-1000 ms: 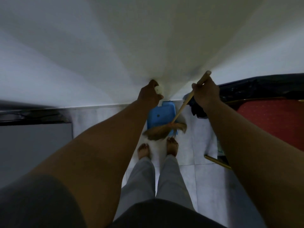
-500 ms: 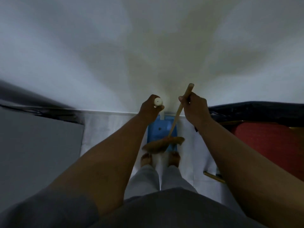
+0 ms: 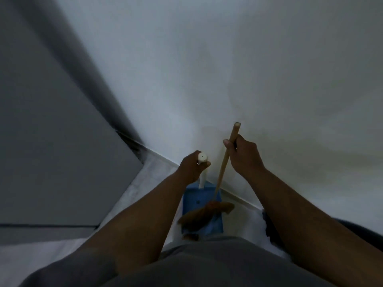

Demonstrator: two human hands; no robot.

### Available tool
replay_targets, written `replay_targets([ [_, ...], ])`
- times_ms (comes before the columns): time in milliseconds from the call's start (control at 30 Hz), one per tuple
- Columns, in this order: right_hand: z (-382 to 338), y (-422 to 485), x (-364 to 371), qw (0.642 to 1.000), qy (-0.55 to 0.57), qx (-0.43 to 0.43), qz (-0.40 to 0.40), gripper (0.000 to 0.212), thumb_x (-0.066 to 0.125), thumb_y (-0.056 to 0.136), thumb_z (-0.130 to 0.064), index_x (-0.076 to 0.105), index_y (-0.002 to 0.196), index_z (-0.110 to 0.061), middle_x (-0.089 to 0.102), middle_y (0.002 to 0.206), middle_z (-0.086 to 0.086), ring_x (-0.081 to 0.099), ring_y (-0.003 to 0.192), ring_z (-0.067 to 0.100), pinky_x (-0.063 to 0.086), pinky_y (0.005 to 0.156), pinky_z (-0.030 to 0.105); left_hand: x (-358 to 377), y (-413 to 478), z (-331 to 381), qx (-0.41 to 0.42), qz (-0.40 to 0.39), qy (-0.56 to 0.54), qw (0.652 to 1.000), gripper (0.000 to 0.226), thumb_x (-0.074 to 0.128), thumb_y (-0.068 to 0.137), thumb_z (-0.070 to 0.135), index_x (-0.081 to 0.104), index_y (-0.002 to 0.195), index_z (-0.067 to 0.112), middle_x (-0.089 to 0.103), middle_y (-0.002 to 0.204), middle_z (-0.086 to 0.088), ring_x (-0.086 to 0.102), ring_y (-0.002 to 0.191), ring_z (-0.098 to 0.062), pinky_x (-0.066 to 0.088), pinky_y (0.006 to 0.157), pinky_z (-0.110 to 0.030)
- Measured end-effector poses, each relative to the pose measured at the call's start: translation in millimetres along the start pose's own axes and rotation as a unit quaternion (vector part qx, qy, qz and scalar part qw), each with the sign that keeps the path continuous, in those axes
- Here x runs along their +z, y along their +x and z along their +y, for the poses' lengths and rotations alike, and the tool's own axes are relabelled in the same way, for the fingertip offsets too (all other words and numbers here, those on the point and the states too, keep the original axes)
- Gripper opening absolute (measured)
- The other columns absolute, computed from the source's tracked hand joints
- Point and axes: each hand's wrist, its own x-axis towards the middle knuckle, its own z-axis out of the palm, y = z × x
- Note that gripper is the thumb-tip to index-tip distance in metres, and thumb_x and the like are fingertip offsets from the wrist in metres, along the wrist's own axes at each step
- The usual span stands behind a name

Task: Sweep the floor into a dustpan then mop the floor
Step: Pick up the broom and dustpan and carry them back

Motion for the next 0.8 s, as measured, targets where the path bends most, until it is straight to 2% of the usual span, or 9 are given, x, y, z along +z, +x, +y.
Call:
replay_targets([
  [133, -30, 13, 19, 0.995, 0.016, -0.072, -0.062, 0.034, 0.046, 0.1, -0.043, 0.059, 0.094, -0.012, 0.062, 0.077, 0.002, 0.063, 0.072, 0.021, 0.054, 0.066, 0.038, -24, -36, -14, -0.07, 0.08, -0.018, 0.994, 0.029, 0.07, 0.091, 0.027, 0.06, 0.113, 0.011, 0.066, 0.107, -0.006, 0.058, 0.095, -0.016, 0.04, 0.08, -0.022],
  [300, -68, 10, 58, 0.976, 0.029, -0.167, -0.138, 0.035, 0.047, 0.098, -0.043, 0.059, 0.091, -0.011, 0.063, 0.074, 0.004, 0.061, 0.069, 0.023, 0.053, 0.065, 0.04, -43, -94, -38, -0.173, 0.212, -0.07, 0.959, 0.028, 0.072, 0.089, 0.025, 0.062, 0.111, 0.01, 0.066, 0.106, -0.006, 0.058, 0.095, -0.016, 0.04, 0.079, -0.023],
  [467, -105, -26, 102, 0.932, 0.029, -0.274, -0.234, 0.034, 0.046, 0.1, -0.043, 0.056, 0.088, -0.012, 0.063, 0.072, 0.005, 0.061, 0.067, 0.024, 0.051, 0.06, 0.036, -45, -168, -71, -0.257, 0.333, -0.09, 0.903, 0.03, 0.073, 0.089, 0.023, 0.062, 0.111, 0.006, 0.067, 0.105, -0.009, 0.056, 0.094, -0.017, 0.039, 0.077, -0.022],
  [600, -144, -62, 135, 0.893, 0.001, -0.342, -0.292, 0.029, 0.046, 0.099, -0.044, 0.051, 0.084, -0.019, 0.054, 0.065, -0.006, 0.051, 0.059, 0.013, 0.044, 0.057, 0.03, -50, -231, -89, -0.318, 0.416, -0.127, 0.842, 0.031, 0.073, 0.089, 0.022, 0.062, 0.111, 0.005, 0.067, 0.106, -0.012, 0.058, 0.096, -0.022, 0.046, 0.088, -0.032],
  [700, -176, -95, 158, 0.859, -0.005, -0.388, -0.334, 0.03, 0.046, 0.099, -0.044, 0.052, 0.083, -0.02, 0.051, 0.064, -0.01, 0.049, 0.057, 0.005, 0.037, 0.052, 0.026, -53, -281, -100, -0.345, 0.465, -0.149, 0.802, 0.029, 0.072, 0.089, 0.024, 0.062, 0.111, 0.007, 0.067, 0.105, -0.011, 0.059, 0.095, -0.021, 0.045, 0.084, -0.028],
  [800, -210, -139, 182, 0.818, -0.009, -0.438, -0.372, 0.029, 0.046, 0.099, -0.045, 0.052, 0.084, -0.022, 0.056, 0.065, -0.008, 0.053, 0.058, 0.005, 0.039, 0.05, 0.022, -59, -336, -113, -0.361, 0.498, -0.153, 0.773, 0.03, 0.071, 0.09, 0.025, 0.061, 0.112, 0.008, 0.067, 0.106, -0.01, 0.059, 0.095, -0.02, 0.043, 0.081, -0.024],
])
